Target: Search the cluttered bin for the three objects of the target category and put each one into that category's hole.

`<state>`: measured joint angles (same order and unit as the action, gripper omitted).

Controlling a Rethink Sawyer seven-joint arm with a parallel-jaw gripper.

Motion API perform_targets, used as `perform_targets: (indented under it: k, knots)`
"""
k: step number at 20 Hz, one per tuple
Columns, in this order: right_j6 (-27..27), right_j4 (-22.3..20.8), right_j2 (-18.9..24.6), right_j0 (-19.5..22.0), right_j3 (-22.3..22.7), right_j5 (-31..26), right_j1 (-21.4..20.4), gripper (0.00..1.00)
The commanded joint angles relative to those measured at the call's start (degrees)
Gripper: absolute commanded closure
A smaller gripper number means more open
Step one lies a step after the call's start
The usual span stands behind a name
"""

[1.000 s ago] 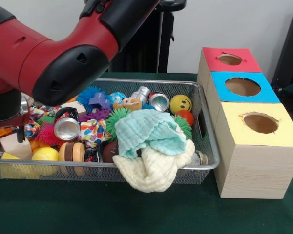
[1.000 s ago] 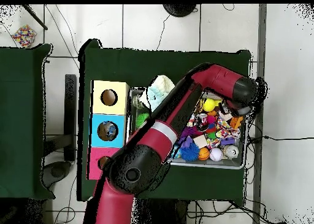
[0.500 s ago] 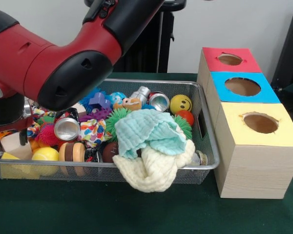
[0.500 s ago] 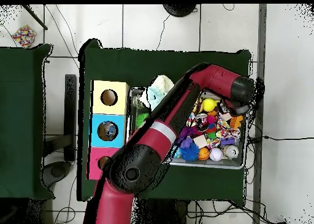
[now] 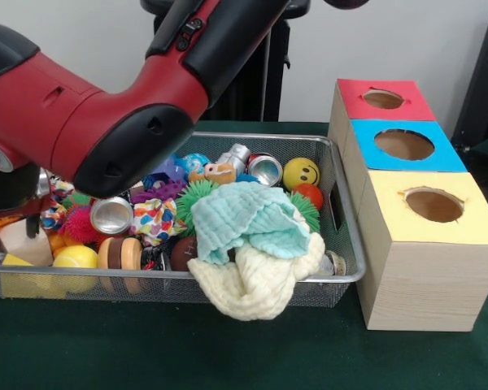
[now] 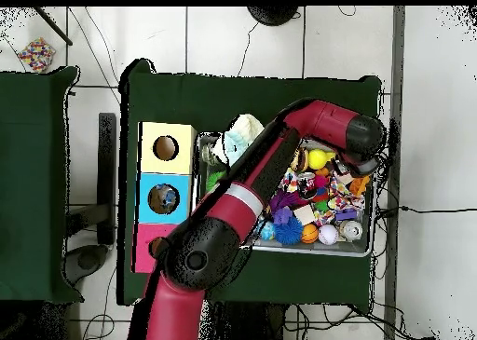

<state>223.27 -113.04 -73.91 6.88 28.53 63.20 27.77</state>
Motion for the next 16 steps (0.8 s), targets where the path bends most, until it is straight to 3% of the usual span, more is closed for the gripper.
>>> perform_targets:
  k: [1,16]
  knots:
    - [-2.23,-2.70,-2.63,1.03,-3.30,-2.06,3.49,0.00]
    - [-4.66,1.53,1.10,1.18,-3.62,-7.67,1.30,0.00]
